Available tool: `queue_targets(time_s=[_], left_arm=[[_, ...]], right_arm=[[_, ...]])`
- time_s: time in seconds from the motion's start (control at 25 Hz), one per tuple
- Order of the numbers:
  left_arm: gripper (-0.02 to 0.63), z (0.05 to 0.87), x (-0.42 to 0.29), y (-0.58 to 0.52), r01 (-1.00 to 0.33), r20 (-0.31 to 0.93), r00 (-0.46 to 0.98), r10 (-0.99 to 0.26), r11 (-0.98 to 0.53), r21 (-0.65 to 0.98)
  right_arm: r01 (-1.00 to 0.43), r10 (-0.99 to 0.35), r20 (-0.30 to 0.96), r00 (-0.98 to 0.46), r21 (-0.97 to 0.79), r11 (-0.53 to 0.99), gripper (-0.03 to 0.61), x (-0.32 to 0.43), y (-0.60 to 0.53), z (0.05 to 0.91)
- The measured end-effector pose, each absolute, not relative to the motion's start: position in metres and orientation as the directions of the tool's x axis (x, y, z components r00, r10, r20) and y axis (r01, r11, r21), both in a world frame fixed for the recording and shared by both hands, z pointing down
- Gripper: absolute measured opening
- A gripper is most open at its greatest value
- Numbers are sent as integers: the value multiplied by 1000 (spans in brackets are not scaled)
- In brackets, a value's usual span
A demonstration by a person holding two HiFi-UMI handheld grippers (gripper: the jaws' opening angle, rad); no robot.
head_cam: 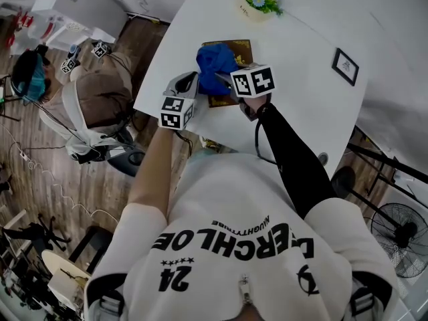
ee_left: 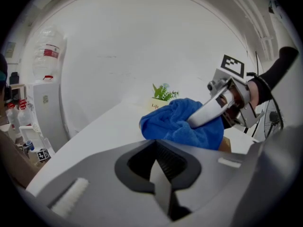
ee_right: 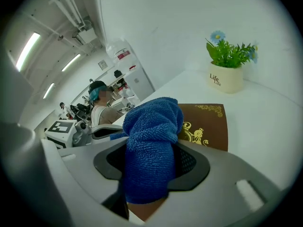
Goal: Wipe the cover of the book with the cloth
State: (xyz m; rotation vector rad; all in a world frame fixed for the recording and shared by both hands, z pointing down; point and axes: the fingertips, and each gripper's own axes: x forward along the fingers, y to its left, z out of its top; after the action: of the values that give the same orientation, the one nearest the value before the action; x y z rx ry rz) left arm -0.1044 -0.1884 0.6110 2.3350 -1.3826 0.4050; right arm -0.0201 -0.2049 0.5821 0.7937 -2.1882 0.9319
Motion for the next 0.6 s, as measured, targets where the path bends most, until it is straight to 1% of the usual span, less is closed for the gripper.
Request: queue_targets(time_s=[0.16, 0.36, 0.6], left_arm=[[55, 611, -104, -189, -883, 439, 466, -768, -437, 172], [57, 611, -104, -190, -880, 432, 474, -767, -434, 195], [55, 610, -105, -189, -878, 428, 477, -768, -437, 195]], right_arm=[[-711, -271, 736, -620, -382, 591, 207, -21, -206, 581], [-720, -277, 748, -603, -362, 592, 207, -14, -208, 583], [-770, -321, 764, -560, -336, 542, 207, 23, -218, 583]])
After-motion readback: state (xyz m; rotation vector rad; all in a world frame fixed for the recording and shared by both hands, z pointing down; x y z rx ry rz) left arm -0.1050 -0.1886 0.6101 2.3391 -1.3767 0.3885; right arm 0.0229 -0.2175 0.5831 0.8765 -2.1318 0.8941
